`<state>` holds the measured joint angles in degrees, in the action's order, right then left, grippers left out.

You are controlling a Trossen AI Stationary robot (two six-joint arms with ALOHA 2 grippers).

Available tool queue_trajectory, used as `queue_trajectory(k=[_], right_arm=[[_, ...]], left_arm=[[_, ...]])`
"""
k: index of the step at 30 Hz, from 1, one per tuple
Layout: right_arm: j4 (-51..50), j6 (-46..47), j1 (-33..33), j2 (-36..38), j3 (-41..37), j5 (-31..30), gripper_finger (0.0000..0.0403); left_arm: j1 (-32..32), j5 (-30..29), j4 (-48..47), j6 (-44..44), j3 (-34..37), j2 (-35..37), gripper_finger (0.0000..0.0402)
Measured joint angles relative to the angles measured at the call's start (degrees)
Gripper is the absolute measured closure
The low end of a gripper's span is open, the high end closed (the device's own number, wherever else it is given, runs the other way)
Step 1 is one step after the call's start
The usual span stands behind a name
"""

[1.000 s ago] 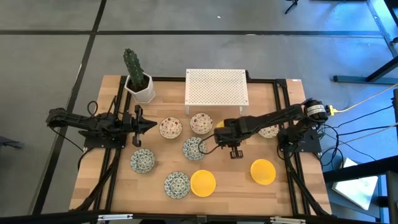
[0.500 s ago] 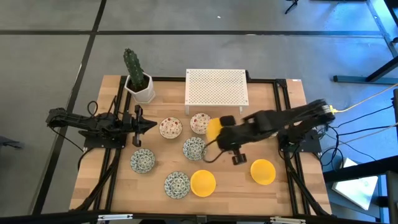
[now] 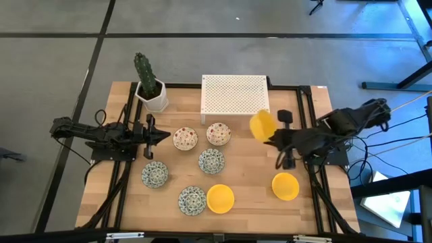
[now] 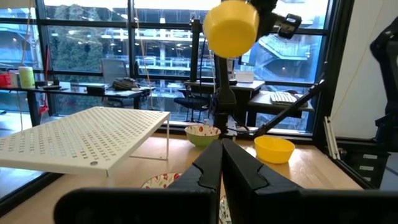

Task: Pick & Place Mini bowls
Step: Put the top yellow bowl on the shelf

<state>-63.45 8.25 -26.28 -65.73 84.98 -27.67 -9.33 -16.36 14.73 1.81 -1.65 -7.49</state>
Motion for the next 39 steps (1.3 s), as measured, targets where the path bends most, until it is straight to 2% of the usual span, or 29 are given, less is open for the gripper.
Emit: queue_trajectory(k=[5, 11, 15, 19, 24, 27, 33, 39], right_arm=[[7.8, 0.7, -0.6, 7.0, -11.3, -0.2, 0.0397], [18.8, -2.7, 0.1, 13.4, -23.7, 0.3, 0.0397], [24.1, -3.0, 1.8, 15.2, -27.9, 0.8, 0.0397], [26.5, -3.9, 4.4, 14.3, -28.4, 3.4, 0.0397], [25.9, -4.4, 10.7, 10.7, -23.4, 3.7, 0.0398], [23.1, -5.7, 15.4, 6.7, -18.2, 7.8, 0.0398], [14.7, -8.6, 22.6, -5.2, -4.5, 11.1, 0.0398], [2.6, -11.4, 30.3, -16.8, 9.3, 11.8, 0.0398]], left_arm=[[0.0, 0.0, 0.1, 0.0, 0.0, 0.0, 0.0394], [0.0, 0.0, 0.1, -0.3, 0.0, 0.0, 0.0395], [0.0, -0.1, 0.1, -0.4, 0.0, 0.0, 0.0394], [0.0, -0.3, 0.1, -0.5, 0.0, 0.0, 0.0394], [0.0, -2.6, 0.1, -0.6, 0.0, 0.0, 0.0394], [0.0, -3.2, 0.1, -0.6, 0.0, 0.0, 0.0393], [0.0, -3.6, 0.1, -0.6, 0.0, 0.0, 0.0395], [0.0, -4.3, 0.1, -0.6, 0.0, 0.0, 0.0394]])
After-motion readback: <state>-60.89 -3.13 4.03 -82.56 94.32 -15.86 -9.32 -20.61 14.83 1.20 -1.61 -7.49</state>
